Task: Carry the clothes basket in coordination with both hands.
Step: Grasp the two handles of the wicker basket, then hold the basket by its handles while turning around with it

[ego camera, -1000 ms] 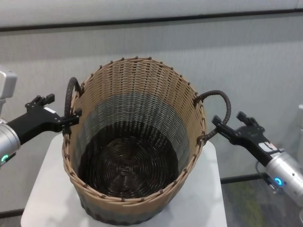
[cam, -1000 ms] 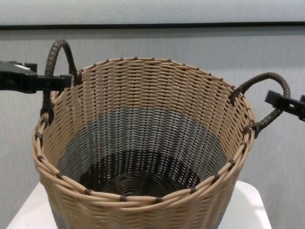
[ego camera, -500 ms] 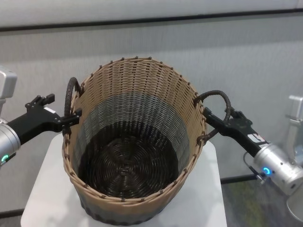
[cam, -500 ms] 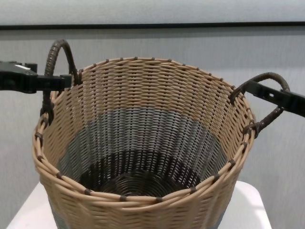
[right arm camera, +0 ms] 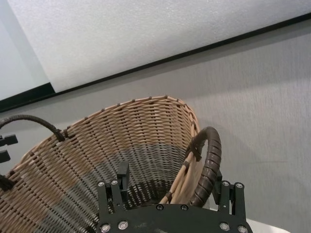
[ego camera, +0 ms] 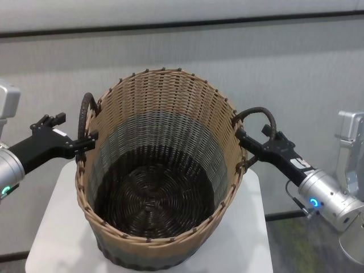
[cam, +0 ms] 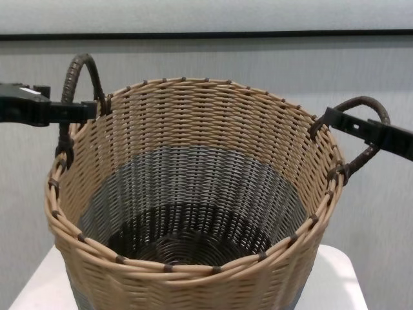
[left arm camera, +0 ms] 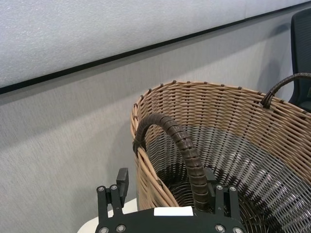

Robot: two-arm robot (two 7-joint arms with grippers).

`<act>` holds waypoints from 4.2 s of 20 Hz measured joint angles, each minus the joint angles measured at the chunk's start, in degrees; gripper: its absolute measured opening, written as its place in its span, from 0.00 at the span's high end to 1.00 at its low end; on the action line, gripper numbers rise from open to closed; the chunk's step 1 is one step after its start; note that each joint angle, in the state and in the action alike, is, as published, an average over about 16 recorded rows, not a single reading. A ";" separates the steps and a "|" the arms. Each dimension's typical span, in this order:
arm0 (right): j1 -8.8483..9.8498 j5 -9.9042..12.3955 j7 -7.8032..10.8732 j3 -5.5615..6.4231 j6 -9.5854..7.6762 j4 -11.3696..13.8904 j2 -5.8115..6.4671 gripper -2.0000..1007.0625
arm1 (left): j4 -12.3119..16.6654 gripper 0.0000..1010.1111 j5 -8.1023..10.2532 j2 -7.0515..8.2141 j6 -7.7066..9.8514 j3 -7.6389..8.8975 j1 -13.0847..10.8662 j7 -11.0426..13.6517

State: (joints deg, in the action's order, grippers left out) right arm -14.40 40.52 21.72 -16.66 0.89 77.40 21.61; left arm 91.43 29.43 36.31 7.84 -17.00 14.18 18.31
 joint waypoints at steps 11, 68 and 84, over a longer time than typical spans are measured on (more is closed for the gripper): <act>0.22 -0.35 -0.03 0.22 -0.53 0.19 -0.15 0.06 | 0.00 0.03 0.00 0.00 0.00 0.00 0.00 0.00; 0.34 -0.34 0.27 0.15 -0.26 0.42 0.08 0.91 | 0.03 1.00 -0.13 -0.10 -0.06 0.10 -0.05 0.13; 0.09 -5.29 0.88 -0.38 0.14 3.99 1.80 0.91 | 2.05 1.00 -1.33 -1.13 -0.80 3.26 -1.36 0.17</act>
State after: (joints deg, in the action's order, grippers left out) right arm -14.31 35.22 22.60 -17.04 1.03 81.38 23.42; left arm 93.48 28.10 35.18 7.03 -13.74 12.82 18.49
